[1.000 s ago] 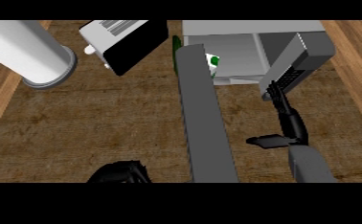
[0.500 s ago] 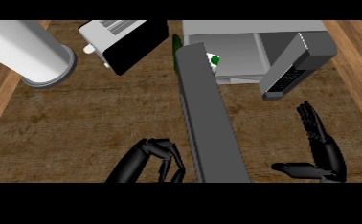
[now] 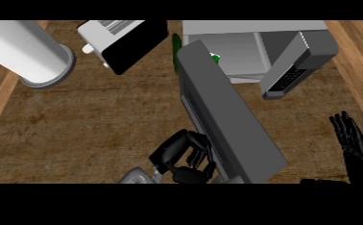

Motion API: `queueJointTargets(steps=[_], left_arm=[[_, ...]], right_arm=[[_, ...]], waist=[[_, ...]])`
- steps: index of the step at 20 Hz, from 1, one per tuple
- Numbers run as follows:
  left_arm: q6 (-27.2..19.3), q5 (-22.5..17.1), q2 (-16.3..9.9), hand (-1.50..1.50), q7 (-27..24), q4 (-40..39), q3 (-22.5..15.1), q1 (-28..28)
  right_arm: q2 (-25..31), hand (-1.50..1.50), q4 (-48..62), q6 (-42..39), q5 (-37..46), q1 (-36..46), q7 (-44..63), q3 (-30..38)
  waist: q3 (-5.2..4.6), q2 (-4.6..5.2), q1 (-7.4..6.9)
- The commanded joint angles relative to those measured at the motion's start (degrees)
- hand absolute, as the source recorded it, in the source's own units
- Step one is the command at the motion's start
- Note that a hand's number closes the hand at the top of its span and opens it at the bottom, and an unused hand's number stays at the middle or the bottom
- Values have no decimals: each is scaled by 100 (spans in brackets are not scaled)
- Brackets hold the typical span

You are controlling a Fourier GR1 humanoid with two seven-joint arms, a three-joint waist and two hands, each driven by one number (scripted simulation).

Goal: Pick up the milk, place it into the microwave and close the microwave

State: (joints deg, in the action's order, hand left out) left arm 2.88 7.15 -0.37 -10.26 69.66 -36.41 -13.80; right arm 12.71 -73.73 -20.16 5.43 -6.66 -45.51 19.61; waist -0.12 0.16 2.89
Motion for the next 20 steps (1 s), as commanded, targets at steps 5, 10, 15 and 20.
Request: queueJointTargets(steps=[5,10,15,20], left_arm=[[-1108,-1350,34,150,-308,-1302,-1395,-1128],[-2088,-1763,35,150,-104,-1361,-1815,-1458],[-2747,-2161,34,150,-118,-1369,-1927,-1772],[-3241,-2695,35,150,-548,-1227,-1688,-1992]], right_arm=[[231,-150,-735,-752,-666,-138,179,-84],[485,-150,-1251,-755,-913,7,353,-80],[701,-150,-1497,-992,-1293,166,526,-132],[805,-150,-1827,-1074,-1509,231,965,-352]], waist=[[-13,61,326],[-17,70,456],[-22,114,657],[-48,166,814]])
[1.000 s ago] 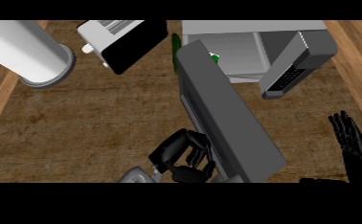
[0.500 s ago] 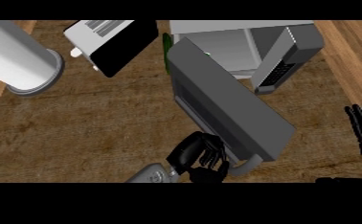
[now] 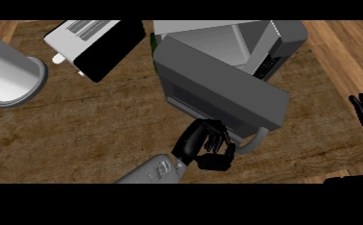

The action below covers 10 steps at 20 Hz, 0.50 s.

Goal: Pick up the milk, place it into the microwave and close the microwave

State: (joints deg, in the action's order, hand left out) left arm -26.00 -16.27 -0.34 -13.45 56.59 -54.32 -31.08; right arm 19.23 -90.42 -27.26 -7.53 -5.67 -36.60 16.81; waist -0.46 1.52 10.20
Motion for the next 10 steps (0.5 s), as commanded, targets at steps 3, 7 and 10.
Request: queueJointTargets(steps=[3,7,10], left_arm=[[-661,-694,32,150,-603,199,402,-346],[-762,-1136,32,150,-695,92,614,-739],[-776,-1446,32,150,-787,31,670,-915]], right_arm=[[187,-150,-247,-354,-302,111,101,-82],[248,-150,-380,-454,-557,130,302,-138],[394,-150,-464,-499,-717,355,504,-149]], waist=[[-27,83,247],[-13,123,462],[-17,175,544]])
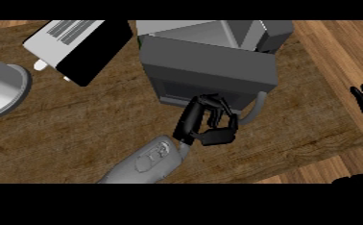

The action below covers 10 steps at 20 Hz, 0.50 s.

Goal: Pick up the milk, place it into the microwave and close the microwave

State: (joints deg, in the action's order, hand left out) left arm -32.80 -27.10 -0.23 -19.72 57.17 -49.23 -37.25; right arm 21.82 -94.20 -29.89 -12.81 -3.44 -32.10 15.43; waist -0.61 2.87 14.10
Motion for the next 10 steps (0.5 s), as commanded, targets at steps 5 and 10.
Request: queueJointTargets(steps=[5,10], left_arm=[[-130,-775,22,150,-269,-480,476,-658],[-97,-1169,23,150,-325,-855,701,-1051]], right_arm=[[295,-150,-146,-292,-307,220,248,-24],[550,-150,-229,-358,-463,327,450,93]], waist=[[14,124,241],[16,132,347]])
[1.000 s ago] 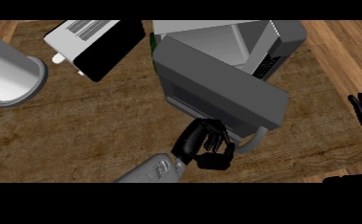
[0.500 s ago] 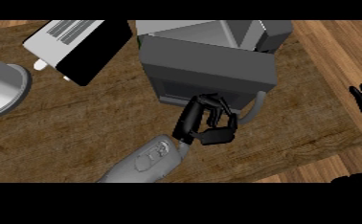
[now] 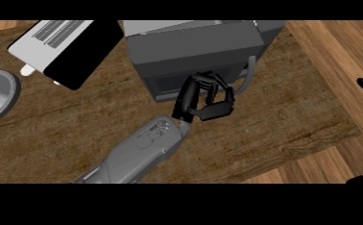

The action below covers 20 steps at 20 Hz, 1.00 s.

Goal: Pick up the milk, place it into the microwave and close the microwave

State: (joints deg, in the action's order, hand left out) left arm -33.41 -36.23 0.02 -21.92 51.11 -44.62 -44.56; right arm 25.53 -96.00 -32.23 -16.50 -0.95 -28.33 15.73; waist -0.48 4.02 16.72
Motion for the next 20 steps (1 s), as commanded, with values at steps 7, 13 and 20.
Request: queueJointTargets(steps=[7,13,20], left_arm=[[144,-667,-1,150,-503,-528,514,-708],[198,-949,-1,150,-755,-644,536,-778],[224,-1137,-1,150,-1014,-766,442,-900]], right_arm=[[296,-150,71,-139,-386,304,268,178],[436,-150,140,-212,-600,435,367,287],[671,-150,292,-239,-691,659,499,410]], waist=[[5,102,111],[12,110,155],[21,158,154]])
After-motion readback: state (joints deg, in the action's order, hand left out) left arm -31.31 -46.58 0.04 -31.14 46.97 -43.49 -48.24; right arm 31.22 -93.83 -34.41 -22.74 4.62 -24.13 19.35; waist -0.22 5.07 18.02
